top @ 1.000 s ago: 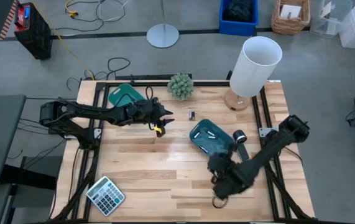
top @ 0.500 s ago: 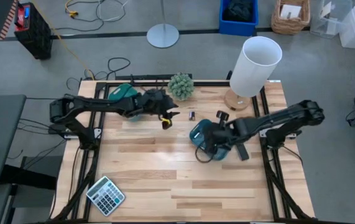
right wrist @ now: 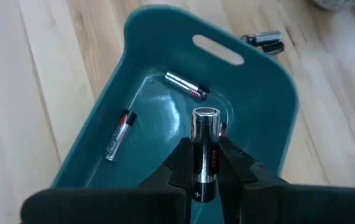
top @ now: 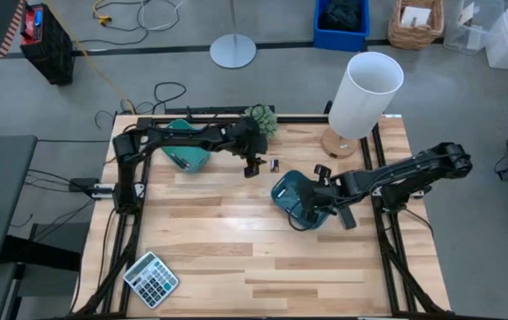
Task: Sort batteries
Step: Put the silver battery into the blue bin
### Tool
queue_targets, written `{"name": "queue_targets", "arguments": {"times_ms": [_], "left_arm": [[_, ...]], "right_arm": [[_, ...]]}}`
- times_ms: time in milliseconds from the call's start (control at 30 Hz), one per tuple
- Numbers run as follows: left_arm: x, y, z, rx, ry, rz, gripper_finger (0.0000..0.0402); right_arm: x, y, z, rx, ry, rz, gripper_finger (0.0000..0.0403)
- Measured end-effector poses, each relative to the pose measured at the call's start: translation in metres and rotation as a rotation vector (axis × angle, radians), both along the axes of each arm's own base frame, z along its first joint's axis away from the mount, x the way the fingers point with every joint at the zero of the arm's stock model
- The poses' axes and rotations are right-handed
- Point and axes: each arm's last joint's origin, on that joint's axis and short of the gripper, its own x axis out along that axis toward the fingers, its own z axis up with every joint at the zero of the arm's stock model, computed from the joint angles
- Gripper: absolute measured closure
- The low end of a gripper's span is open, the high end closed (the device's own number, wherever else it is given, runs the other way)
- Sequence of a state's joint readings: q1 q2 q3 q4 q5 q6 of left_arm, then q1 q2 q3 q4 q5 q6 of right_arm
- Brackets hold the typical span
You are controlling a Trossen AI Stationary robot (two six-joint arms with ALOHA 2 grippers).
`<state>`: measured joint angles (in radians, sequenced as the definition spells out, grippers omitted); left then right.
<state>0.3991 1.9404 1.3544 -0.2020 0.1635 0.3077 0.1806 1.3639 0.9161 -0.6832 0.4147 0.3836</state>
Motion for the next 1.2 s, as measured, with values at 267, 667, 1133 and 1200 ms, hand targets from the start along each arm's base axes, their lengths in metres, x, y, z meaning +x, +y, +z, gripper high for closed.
{"name": "queue_targets", "arguments": {"times_ms": [267,667,1133,1200], "left_arm": [[0.022,0.012,-0.017,-0.013,0.120,-0.060,0.0180],[0.023,0.015,-0.017,0.057,0.114,-0.127,0.0161],[0.022,-0.002,-0.023,0.396,0.291,-0.468,0.0162],[0.022,-0.002,-0.023,0.427,0.298,-0.520,0.0168]], "right_arm": [[0.007,0.000,-0.008,0.008,-0.011,-0.004,0.0294],[0.009,0.000,-0.008,0.012,-0.026,-0.003,0.0173],[0.011,0.001,-0.007,0.016,-0.048,0.000,0.0179],[0.011,0.001,-0.007,0.016,-0.048,0.000,0.0179]]}}
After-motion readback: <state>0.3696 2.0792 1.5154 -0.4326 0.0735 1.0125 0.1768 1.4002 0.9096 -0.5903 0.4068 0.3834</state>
